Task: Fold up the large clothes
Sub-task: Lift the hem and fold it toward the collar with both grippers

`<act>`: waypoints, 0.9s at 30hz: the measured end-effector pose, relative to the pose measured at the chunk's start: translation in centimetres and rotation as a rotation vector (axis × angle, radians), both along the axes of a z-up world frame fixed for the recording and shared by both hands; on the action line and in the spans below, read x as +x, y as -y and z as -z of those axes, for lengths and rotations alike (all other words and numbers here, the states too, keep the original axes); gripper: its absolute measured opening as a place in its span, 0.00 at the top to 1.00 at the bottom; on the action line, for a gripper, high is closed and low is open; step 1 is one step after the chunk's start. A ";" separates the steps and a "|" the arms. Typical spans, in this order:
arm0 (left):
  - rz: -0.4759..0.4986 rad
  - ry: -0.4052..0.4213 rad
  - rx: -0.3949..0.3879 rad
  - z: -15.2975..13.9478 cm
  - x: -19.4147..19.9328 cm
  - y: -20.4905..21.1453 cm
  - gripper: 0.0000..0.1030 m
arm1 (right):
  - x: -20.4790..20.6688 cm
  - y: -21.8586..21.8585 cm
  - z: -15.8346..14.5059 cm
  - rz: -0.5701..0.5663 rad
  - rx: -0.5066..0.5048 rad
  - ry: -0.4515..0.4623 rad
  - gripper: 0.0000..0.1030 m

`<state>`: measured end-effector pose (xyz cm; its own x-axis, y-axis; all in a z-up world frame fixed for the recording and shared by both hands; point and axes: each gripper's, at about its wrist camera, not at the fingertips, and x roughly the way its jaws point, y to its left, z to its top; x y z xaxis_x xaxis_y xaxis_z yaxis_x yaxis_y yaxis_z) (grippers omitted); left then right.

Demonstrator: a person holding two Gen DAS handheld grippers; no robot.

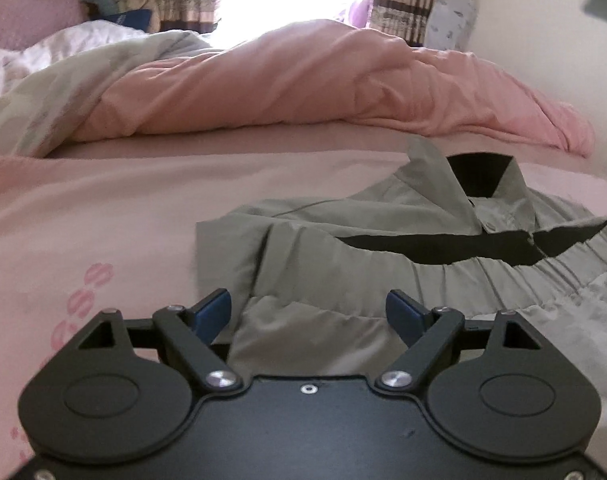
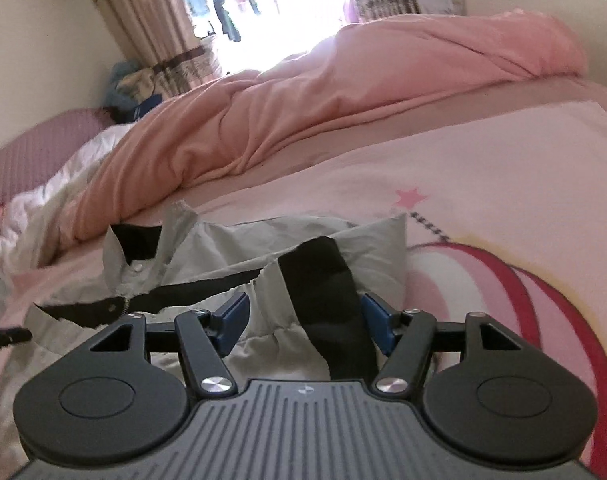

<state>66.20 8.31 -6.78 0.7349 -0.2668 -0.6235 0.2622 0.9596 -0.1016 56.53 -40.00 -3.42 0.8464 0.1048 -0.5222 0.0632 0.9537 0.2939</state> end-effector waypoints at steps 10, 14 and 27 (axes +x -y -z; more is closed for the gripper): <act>0.026 0.165 -0.016 -2.0 -2.8 0.4 0.89 | -1.7 -2.9 -1.8 0.030 -0.197 0.105 0.80; -0.015 0.229 -0.044 -4.1 -3.0 -0.5 0.88 | -0.7 -2.9 -3.3 0.064 -0.156 0.119 0.81; -0.112 0.038 -0.005 0.9 2.6 -0.4 0.53 | 2.6 -2.1 0.9 0.102 -0.151 0.007 0.63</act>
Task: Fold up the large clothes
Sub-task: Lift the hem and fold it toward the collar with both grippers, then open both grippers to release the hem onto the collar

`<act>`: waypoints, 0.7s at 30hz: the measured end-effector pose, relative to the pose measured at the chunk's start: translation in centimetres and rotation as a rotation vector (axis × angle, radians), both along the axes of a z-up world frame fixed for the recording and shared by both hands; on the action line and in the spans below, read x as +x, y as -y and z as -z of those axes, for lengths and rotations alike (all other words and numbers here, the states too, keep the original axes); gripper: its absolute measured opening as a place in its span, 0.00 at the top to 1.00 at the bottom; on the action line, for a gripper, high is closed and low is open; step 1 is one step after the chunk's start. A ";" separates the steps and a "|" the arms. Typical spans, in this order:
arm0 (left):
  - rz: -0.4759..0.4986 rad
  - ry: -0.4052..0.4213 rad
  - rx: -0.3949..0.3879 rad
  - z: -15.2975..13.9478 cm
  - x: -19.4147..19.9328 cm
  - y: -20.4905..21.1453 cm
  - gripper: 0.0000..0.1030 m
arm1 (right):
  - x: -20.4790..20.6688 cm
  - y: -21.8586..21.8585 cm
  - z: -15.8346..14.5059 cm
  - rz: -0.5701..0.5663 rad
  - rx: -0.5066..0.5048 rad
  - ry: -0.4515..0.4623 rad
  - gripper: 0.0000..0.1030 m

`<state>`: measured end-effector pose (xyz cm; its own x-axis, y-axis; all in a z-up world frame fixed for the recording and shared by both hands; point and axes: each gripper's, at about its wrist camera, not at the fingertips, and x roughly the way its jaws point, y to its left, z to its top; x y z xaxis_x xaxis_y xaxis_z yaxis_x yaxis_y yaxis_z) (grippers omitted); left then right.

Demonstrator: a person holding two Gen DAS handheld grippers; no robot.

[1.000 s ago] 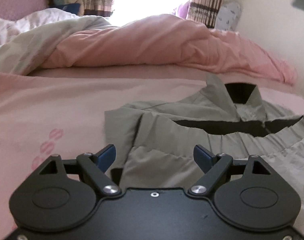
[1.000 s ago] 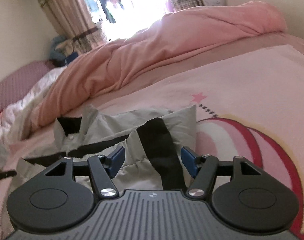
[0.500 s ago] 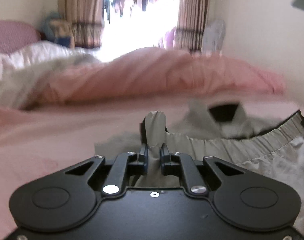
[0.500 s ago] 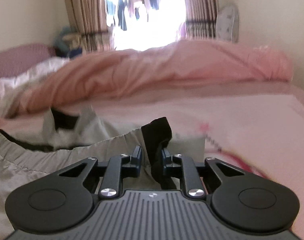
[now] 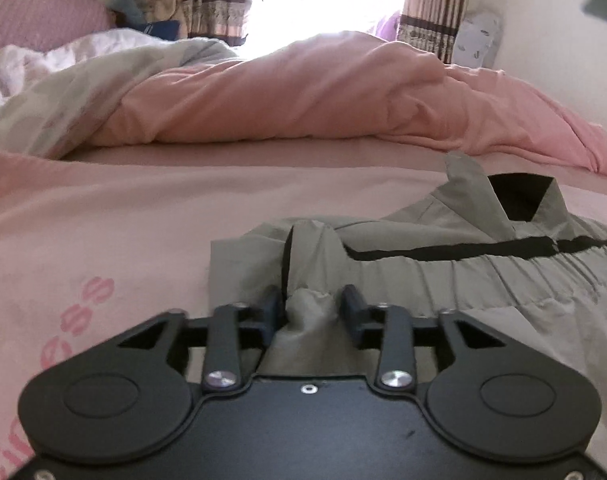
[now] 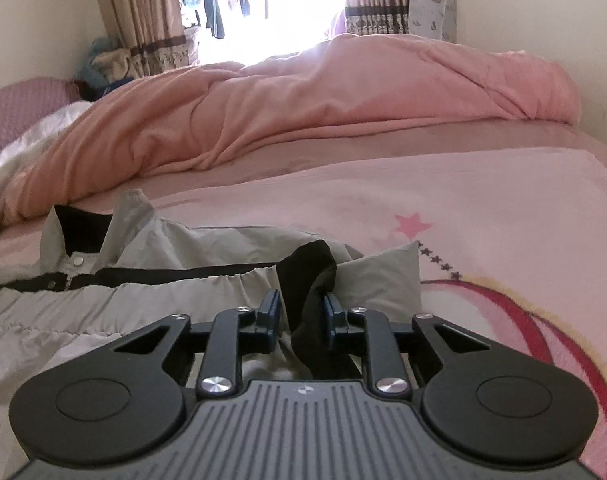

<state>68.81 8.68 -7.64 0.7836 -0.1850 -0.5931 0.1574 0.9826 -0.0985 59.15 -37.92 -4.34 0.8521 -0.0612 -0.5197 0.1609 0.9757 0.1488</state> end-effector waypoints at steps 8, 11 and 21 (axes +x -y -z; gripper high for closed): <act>0.025 0.041 0.025 -6.0 -6.8 1.7 0.34 | -8.7 -5.2 -4.9 -0.074 -0.030 0.168 0.53; 0.111 0.034 0.011 -6.9 -10.9 5.0 0.31 | -11.2 -9.7 -4.6 -0.187 -0.020 0.154 0.62; 0.118 -0.088 0.029 -0.3 -14.0 9.5 0.30 | -12.0 -14.0 2.6 -0.131 -0.140 -0.012 0.77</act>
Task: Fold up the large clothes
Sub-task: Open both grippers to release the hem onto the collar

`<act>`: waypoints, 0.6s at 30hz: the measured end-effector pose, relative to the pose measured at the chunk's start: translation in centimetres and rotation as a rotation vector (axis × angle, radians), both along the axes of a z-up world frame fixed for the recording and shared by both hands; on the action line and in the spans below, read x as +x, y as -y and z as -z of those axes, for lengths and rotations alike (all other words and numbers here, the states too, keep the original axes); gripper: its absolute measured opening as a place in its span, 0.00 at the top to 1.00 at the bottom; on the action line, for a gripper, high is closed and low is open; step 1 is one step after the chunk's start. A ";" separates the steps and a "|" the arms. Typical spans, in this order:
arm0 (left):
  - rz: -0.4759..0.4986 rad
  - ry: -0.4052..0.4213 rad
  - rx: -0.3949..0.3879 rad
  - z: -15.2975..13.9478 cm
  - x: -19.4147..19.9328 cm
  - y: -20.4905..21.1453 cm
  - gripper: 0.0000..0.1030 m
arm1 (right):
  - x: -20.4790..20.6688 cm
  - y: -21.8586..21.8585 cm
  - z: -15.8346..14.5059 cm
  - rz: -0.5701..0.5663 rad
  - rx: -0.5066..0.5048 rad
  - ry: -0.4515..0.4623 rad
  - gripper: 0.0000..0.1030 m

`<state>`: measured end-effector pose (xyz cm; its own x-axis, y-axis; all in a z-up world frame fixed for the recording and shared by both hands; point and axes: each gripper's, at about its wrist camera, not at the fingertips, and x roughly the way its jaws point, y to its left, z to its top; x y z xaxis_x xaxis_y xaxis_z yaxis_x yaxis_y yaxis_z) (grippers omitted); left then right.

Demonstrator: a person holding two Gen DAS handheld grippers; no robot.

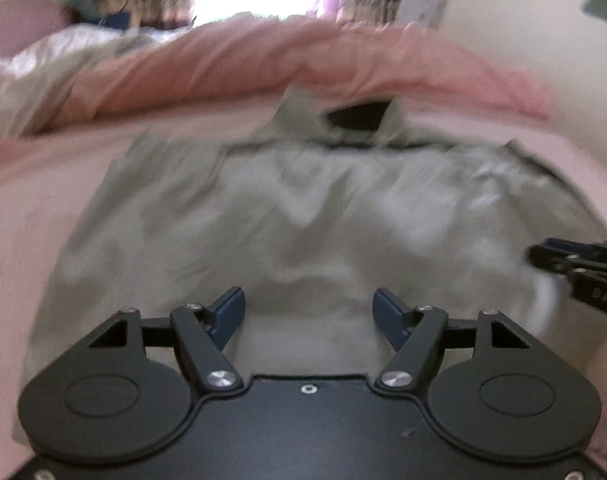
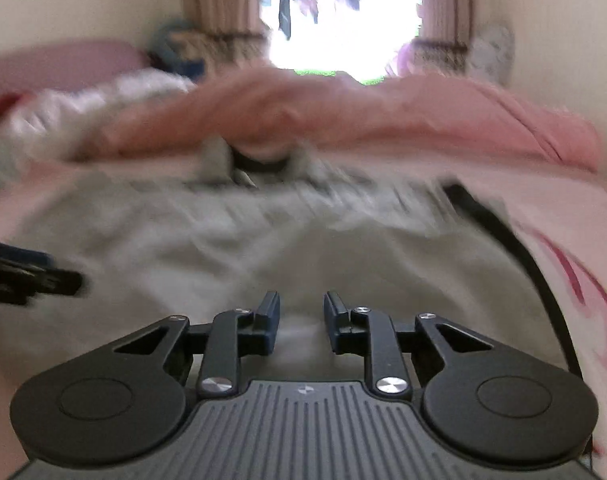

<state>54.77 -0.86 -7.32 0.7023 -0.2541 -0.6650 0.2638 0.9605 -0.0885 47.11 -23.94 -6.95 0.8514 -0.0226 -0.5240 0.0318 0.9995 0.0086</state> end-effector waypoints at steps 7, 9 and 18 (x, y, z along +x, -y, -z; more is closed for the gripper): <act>0.008 0.031 -0.013 1.2 -0.2 -0.9 0.29 | -0.8 1.4 0.1 -0.009 0.084 0.034 0.84; -0.015 0.010 0.000 0.2 -0.9 -1.4 0.30 | -1.7 2.3 -0.7 0.016 0.103 0.043 0.78; -0.109 0.055 0.007 -1.4 -4.9 -7.2 0.30 | -6.2 7.3 -1.2 0.138 -0.014 0.060 0.72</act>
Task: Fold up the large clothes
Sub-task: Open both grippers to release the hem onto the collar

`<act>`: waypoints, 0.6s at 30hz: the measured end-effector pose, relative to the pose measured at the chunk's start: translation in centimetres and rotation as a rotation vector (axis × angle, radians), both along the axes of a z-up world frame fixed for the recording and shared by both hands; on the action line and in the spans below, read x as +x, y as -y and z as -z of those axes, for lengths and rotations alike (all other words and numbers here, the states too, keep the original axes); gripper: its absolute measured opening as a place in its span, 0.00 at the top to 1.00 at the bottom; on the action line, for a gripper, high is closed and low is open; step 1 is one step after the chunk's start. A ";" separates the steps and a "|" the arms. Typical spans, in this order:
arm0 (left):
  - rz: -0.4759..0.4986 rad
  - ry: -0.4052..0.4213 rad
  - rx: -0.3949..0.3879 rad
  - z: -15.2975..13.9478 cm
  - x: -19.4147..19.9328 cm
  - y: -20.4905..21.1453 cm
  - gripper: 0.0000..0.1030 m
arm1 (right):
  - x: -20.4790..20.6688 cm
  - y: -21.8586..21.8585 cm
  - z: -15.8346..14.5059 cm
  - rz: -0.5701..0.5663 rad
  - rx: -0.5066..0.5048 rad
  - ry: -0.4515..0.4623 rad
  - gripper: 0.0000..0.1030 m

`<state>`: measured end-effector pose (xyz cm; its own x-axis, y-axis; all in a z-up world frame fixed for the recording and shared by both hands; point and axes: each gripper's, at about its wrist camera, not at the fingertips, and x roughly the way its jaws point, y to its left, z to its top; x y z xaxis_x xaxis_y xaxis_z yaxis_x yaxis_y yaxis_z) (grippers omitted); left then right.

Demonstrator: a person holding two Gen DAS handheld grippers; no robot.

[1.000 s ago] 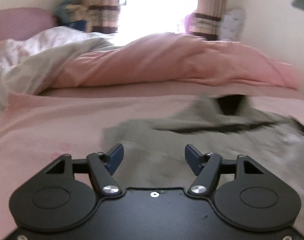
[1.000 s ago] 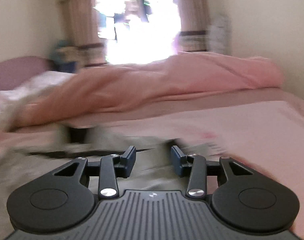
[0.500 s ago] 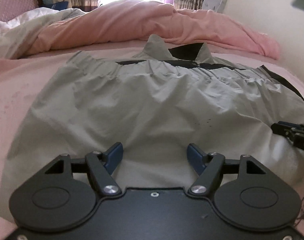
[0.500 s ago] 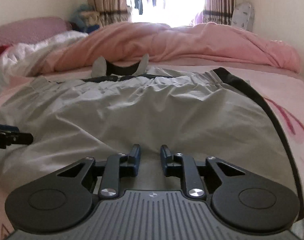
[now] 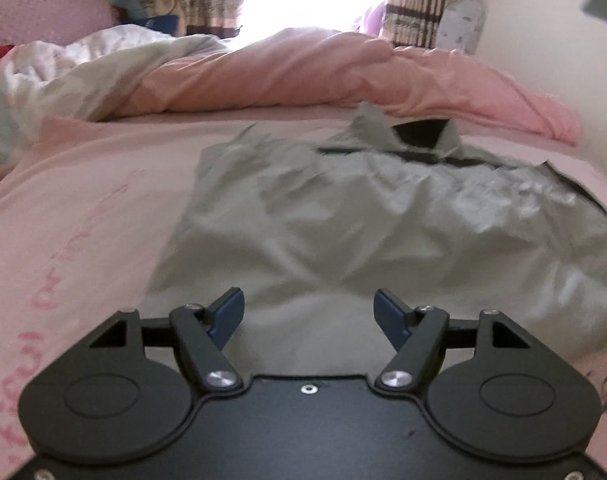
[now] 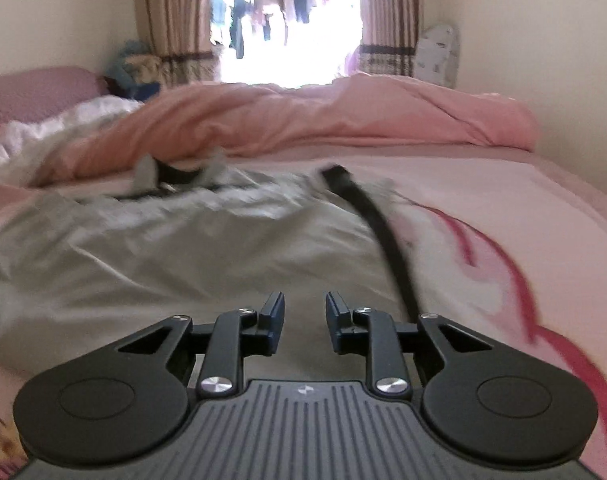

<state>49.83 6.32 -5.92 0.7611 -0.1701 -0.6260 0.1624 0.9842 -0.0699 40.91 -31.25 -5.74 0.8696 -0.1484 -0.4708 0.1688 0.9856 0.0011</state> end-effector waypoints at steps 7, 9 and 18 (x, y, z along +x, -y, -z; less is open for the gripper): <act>-0.032 -0.014 -0.016 3.5 -0.4 -2.2 0.22 | 0.0 1.4 2.4 0.044 0.008 -0.022 0.72; -0.036 -0.019 -0.012 3.2 -0.3 -2.3 0.22 | 0.3 1.3 2.2 0.049 -0.001 -0.038 0.72; 0.009 0.013 -0.066 -0.9 -2.2 2.6 0.24 | -0.2 -7.4 -1.9 -0.130 0.017 0.068 0.71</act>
<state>47.67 3.72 -5.03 0.7672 -0.2176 -0.6034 0.1724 0.9760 -0.1328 40.72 -23.85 -3.89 0.9109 -0.0250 -0.4119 0.0388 0.9989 0.0252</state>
